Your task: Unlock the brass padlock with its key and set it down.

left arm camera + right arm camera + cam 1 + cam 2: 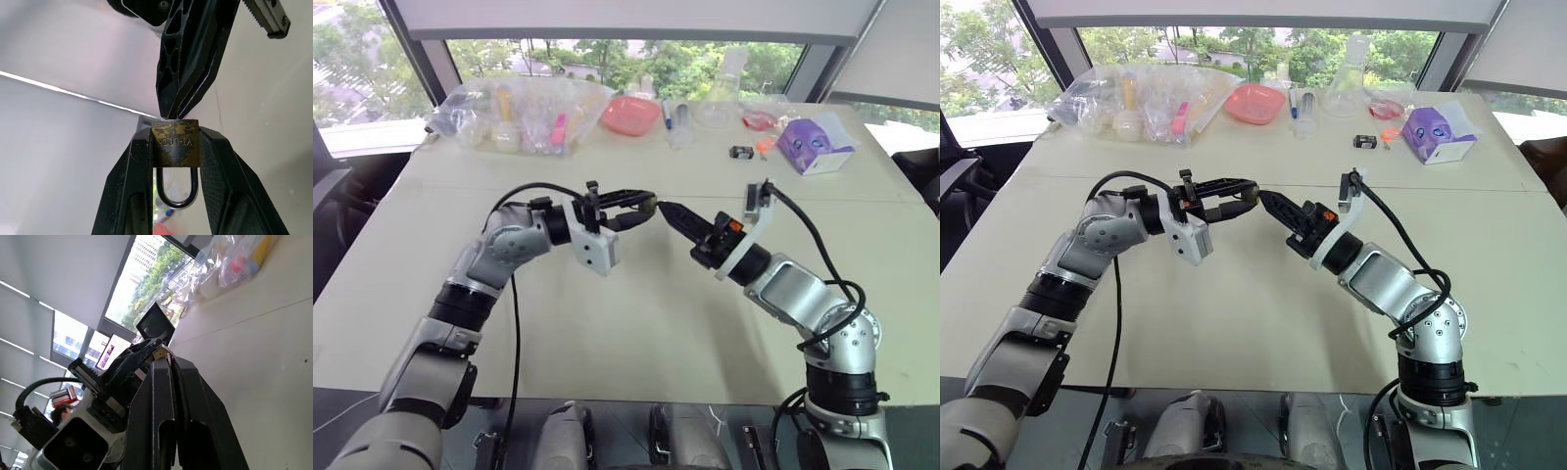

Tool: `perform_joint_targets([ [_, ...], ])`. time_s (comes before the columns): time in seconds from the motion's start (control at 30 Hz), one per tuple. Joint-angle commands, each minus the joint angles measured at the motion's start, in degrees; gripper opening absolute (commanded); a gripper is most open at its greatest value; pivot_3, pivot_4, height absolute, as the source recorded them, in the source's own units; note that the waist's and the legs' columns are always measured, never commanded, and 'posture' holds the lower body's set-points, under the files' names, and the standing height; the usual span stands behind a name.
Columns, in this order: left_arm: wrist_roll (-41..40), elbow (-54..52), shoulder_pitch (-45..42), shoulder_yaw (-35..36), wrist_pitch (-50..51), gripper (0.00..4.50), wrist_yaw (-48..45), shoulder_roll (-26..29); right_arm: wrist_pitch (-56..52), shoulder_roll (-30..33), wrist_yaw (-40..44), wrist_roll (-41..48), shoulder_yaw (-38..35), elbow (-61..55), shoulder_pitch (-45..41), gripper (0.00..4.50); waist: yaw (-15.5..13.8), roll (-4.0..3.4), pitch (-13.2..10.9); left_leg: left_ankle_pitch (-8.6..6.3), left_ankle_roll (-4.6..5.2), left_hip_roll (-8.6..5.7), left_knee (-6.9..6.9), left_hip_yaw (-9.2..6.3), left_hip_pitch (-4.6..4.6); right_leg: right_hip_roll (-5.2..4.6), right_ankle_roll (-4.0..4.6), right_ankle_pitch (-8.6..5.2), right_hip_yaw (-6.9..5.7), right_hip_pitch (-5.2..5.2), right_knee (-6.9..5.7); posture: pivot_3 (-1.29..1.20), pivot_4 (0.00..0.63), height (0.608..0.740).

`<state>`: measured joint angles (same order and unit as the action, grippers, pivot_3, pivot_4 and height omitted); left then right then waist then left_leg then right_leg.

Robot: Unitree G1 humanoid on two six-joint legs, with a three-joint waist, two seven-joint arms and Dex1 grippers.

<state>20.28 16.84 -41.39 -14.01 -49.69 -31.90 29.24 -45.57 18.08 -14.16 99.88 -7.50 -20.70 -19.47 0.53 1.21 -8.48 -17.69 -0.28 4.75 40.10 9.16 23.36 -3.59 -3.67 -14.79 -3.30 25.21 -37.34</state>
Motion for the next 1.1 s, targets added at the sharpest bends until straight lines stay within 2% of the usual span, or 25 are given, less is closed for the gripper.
perform_joint_targets([
  [0.03, 5.14, -0.14, -2.05, 2.34, -4.33, 0.7, 6.7, 0.93, 3.9, -1.97, -4.34, 5.38, -0.95, -0.25, 0.24, 0.04, 0.01, 0.0, 0.0, 0.0, 0.0, 0.0, 0.0, 0.0, 0.0, 0.0, 0.0, 0.0, 0.0, 0.0, 0.0, 0.0, 0.15, 0.74],
  [0.17, 12.03, 0.32, -2.78, 2.46, -7.71, 0.7, 13.44, 1.85, 7.41, -4.33, -10.38, 10.97, -1.15, 1.62, -0.16, 0.04, 0.01, 0.0, 0.0, 0.0, -0.01, 0.01, 0.0, 0.01, 0.0, 0.0, -0.01, 0.0, 0.0, 0.0, -0.01, 0.0, 0.15, 0.74],
  [0.27, 12.61, 1.27, -3.25, 1.59, -7.18, 0.7, 14.75, 2.11, 8.36, -4.3, -12.7, 12.43, -0.9, 2.49, -0.33, 0.04, -0.03, 0.0, 0.0, 0.01, -0.01, 0.01, -0.01, 0.03, 0.0, -0.01, -0.01, 0.0, 0.0, 0.0, 0.0, 0.0, 0.15, 0.74],
  [0.3, 10.46, 2.06, -3.32, 1.01, -6.06, 0.7, 13.33, 2.01, 7.88, -3.57, -12.48, 11.48, -0.64, 2.42, -0.34, 0.04, -0.02, 0.0, 0.0, 0.01, -0.01, 0.01, -0.01, 0.04, 0.0, -0.01, -0.01, 0.0, 0.0, 0.0, 0.0, 0.0, 0.15, 0.74],
  [0.43, -1.85, 3.59, -2.8, -0.38, 0.69, 0.7, 4.46, 1.68, 3.98, 3.24, -3.31, -1.6, 0.9, 0.14, -0.41, 0.04, -0.02, -0.03, 0.0, 0.01, -0.01, 0.01, 0.0, 0.06, 0.01, -0.05, -0.01, 0.0, 0.0, 0.01, 0.0, 0.0, 0.15, 0.74],
  [0.47, -4.28, 3.41, -2.79, -0.6, 2.16, 0.7, 2.2, 1.84, 3.64, 4.6, -0.67, -3.58, 0.97, -0.15, -0.56, 0.56, 0.04, -0.03, 0.0, 0.01, -0.01, 0.01, 0.0, 0.07, 0.01, -0.05, -0.01, 0.0, 0.0, 0.02, 0.0, 0.0, 0.15, 0.74],
  [0.53, -8.23, 2.9, -2.77, -0.81, 4.82, 0.7, -1.41, 1.96, 3.17, 6.93, 3.75, -7.37, 1.14, -0.61, -0.95, 1.31, 0.09, -0.03, -0.01, 0.01, -0.01, 0.04, -0.01, 0.05, 0.0, -0.03, -0.01, 0.0, 0.0, 0.03, 0.0, 0.0, 0.15, 0.74],
  [0.67, -14.29, 0.68, -2.69, -0.59, 10.47, 0.7, -6.9, 1.56, 0.92, 12.83, 11.96, -17.48, 3.17, -1.72, -1.65, 3.5, 0.12, -0.04, -0.01, 0.01, -0.01, 0.04, -0.01, 0.06, 0.0, 0.01, -0.01, 0.0, 0.0, 0.04, -0.01, 0.0, 0.15, 0.74],
  [0.7, -15.18, 0.01, -2.79, -0.88, 11.27, 0.7, -8.29, 1.53, 0.61, 13.51, 14.03, -19.11, 3.62, -1.88, -1.79, 3.85, 0.1, -0.04, -0.01, 0.01, -0.01, 0.03, -0.01, 0.06, 0.0, 0.01, -0.01, 0.0, 0.0, 0.04, -0.01, 0.0, 0.15, 0.74],
  [0.87, -16.58, -2.92, -1.77, -1.73, 13.56, 0.7, -12.19, 1.12, 0.18, 12.5, 18.88, -22.36, 4.18, -1.87, -3.16, 3.85, 0.02, -0.04, -0.01, 0.01, -0.02, 0.03, -0.01, 0.05, 0.0, 0.02, -0.01, 0.0, 0.0, 0.03, 0.0, 0.0, 0.15, 0.74],
  [1.1, -15.82, -5.41, -0.5, -1.96, 13.54, 0.7, -13.11, -0.01, -1.17, 9.74, 20.74, -24.86, 4.55, -0.68, -4.93, 3.85, 0.01, -0.04, -0.01, 0.02, -0.03, 0.02, 0.0, 0.05, 0.0, 0.02, -0.01, 0.01, 0.0, 0.03, 0.0, 0.0, 0.15, 0.74],
])
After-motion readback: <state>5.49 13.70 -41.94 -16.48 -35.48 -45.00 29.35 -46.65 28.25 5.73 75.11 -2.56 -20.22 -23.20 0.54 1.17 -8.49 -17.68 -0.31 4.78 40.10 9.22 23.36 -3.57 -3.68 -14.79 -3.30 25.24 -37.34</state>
